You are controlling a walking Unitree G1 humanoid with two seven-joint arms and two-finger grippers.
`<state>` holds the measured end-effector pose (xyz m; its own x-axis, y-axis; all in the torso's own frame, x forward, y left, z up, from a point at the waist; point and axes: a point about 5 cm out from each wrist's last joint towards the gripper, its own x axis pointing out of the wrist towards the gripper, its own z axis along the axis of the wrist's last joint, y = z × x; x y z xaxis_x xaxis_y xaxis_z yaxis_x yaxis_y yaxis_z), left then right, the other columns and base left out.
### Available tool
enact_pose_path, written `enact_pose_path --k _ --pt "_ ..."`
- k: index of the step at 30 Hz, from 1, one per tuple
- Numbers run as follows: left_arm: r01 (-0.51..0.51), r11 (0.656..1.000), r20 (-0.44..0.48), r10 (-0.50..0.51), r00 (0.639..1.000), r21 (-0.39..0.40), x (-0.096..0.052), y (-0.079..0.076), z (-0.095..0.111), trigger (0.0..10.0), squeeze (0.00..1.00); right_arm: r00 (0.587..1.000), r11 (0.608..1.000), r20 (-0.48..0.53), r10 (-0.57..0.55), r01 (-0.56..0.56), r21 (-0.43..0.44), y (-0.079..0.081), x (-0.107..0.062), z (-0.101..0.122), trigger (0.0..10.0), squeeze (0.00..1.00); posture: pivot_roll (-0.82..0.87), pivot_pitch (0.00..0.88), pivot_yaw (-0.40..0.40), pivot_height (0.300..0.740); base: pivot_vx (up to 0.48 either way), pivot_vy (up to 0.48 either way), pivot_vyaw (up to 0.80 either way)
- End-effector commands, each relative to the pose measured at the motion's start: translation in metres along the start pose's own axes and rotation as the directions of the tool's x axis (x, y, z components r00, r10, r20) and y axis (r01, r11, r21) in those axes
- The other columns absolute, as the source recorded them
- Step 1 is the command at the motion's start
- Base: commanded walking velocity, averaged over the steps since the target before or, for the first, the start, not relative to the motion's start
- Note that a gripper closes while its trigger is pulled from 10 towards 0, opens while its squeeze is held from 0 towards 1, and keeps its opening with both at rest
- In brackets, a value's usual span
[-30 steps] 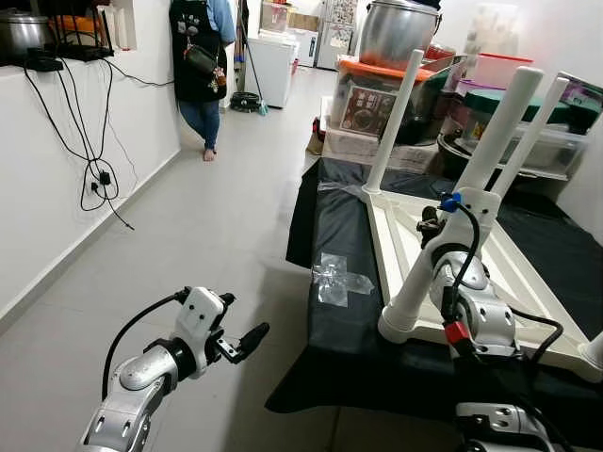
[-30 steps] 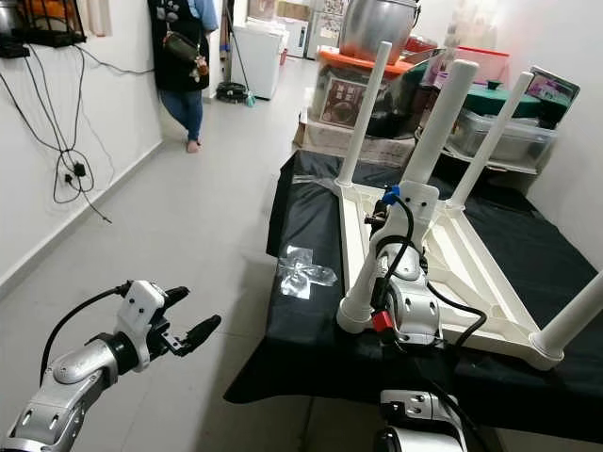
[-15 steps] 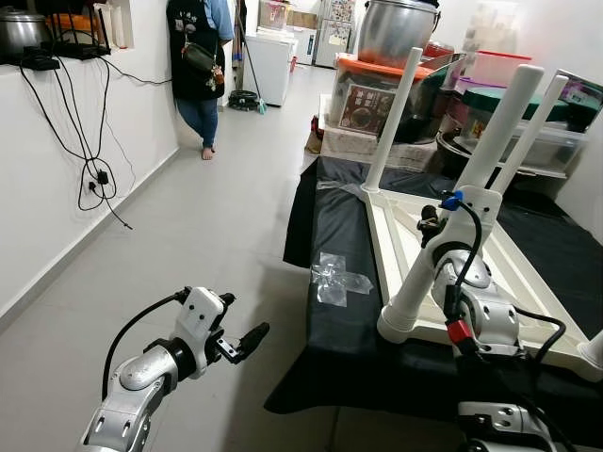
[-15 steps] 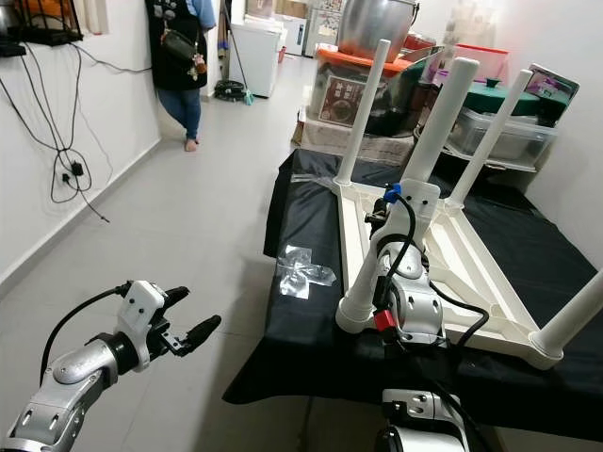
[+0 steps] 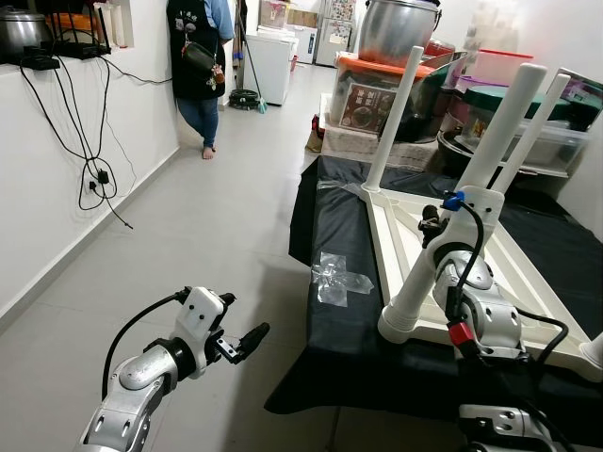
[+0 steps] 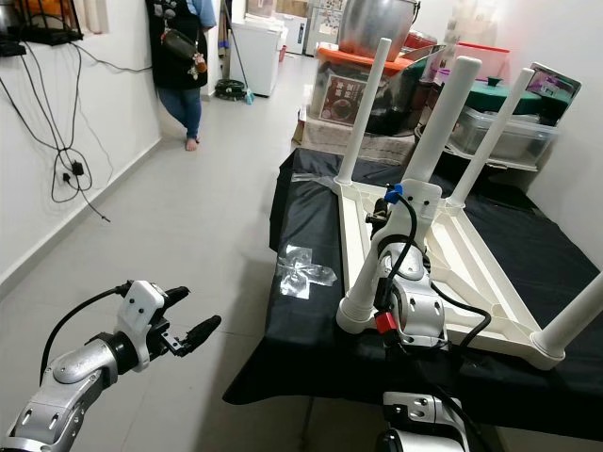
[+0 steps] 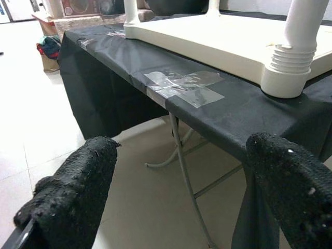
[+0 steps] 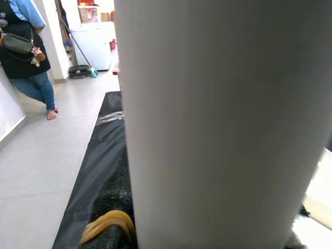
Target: Building children table
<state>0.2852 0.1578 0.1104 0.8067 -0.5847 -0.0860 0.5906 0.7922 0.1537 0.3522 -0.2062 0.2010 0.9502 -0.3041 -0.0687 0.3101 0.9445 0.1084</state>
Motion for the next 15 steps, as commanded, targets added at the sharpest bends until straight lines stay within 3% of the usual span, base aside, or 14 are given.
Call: enact_pose_path --k 1,15 --pt "0.021 1.0 -0.009 -0.021 1.0 0.016 0.0034 -0.0015 -0.0003 10.0 0.0 0.977 0.997 -0.205 -0.064 0.054 -0.055 -0.017 -0.0022 -0.0475 10.0 0.0 0.04 0.0 -0.101 0.74 0.0 0.0 0.0" --pt "0.027 0.999 -0.008 -0.027 1.0 0.017 0.0044 -0.0019 -0.0002 10.0 0.0 0.985 0.998 -0.164 -0.06 0.053 -0.043 -0.016 -0.0027 -0.0381 10.0 0.01 0.04 0.0 -0.099 0.74 0.0 0.0 0.0"
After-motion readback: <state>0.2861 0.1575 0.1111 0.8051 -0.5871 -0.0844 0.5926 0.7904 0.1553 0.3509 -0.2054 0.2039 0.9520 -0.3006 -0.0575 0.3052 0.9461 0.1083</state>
